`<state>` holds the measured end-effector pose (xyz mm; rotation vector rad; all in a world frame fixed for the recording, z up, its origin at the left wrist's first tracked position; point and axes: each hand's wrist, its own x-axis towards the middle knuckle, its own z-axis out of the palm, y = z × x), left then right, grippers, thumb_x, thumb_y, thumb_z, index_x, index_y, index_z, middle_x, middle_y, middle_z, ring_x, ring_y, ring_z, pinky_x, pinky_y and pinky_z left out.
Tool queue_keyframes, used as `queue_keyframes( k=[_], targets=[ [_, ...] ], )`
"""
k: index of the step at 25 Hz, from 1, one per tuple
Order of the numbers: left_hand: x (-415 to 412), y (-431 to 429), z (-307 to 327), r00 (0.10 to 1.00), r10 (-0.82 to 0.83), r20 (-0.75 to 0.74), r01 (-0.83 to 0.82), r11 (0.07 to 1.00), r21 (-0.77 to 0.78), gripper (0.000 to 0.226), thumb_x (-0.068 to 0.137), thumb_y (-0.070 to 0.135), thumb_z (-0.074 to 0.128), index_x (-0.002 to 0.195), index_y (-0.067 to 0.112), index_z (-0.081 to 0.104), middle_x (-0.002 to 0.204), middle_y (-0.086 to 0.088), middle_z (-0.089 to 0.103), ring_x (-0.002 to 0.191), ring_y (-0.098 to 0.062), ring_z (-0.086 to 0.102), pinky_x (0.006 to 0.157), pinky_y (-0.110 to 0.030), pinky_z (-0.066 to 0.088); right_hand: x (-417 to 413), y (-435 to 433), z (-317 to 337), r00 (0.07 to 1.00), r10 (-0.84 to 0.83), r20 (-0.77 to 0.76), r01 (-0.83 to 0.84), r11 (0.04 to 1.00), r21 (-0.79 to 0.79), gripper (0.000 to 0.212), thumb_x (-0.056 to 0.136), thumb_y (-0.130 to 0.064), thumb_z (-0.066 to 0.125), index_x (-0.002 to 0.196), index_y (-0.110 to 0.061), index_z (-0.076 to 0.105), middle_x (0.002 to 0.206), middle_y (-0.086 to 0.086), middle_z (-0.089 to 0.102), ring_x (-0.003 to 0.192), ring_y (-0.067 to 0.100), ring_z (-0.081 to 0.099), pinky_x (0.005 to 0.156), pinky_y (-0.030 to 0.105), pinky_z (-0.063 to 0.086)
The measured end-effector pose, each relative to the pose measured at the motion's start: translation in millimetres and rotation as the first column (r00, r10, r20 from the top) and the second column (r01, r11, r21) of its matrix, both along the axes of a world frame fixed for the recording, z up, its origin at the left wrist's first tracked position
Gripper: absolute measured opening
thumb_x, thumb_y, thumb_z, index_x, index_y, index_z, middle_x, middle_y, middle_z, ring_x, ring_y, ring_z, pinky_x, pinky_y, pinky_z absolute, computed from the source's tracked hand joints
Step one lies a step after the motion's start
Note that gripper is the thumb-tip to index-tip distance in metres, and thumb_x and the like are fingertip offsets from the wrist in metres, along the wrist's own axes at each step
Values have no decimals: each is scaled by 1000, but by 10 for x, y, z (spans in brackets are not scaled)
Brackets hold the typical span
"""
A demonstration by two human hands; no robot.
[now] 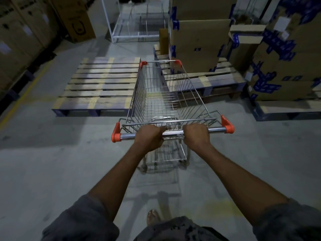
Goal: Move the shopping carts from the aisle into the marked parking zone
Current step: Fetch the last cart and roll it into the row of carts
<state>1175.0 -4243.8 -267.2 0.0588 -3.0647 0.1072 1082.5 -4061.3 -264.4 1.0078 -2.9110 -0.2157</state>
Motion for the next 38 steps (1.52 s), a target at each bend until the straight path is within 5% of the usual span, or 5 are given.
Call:
queue_keyframes(
  k=[9, 16, 21, 24, 38],
  targets=[
    [422, 792, -213, 968, -45, -246, 45, 999, -5, 22, 71, 32, 80, 84, 20, 67, 62, 0, 65, 47, -24, 60, 49, -27, 45, 633, 889, -413, 932, -85, -353, -60, 923, -380, 19, 67, -1, 61, 82, -12, 61, 67, 7, 59, 62, 29, 58, 61, 35, 42],
    [429, 1008, -286, 891, -250, -379, 248, 967, -56, 18, 75, 34, 77, 80, 21, 64, 66, 0, 65, 51, -24, 61, 48, -28, 44, 1043, 1207, -346, 944, -264, -197, 133, 852, -506, 26, 54, -21, 64, 79, -14, 61, 72, 4, 60, 69, 29, 58, 68, 37, 40],
    [322, 982, -195, 911, -363, -196, 387, 916, 105, 27, 78, 47, 67, 92, 24, 65, 92, 4, 66, 69, -20, 66, 53, -27, 46, 1161, 1211, -158, 874, -469, 128, 482, 802, -354, 44, 52, -27, 78, 94, -16, 69, 123, 12, 65, 93, 34, 66, 75, 41, 50],
    [167, 941, -96, 853, -515, -88, 523, 840, 148, 28, 78, 48, 61, 91, 27, 74, 137, 0, 56, 125, -22, 54, 93, -41, 48, 1166, 1294, -132, 899, -416, 134, 436, 876, -207, 33, 61, -33, 79, 90, -18, 78, 160, 11, 39, 139, 36, 43, 85, 46, 57],
    [48, 1398, -71, 670, -735, 105, 713, 676, 186, 40, 81, 55, 56, 96, 26, 78, 157, 4, 43, 139, -20, 46, 88, -41, 55, 1758, 1617, -55, 758, -624, 187, 652, 734, -190, 28, 62, -27, 73, 86, -14, 79, 141, 5, 62, 124, 24, 63, 76, 36, 58]
  ],
)
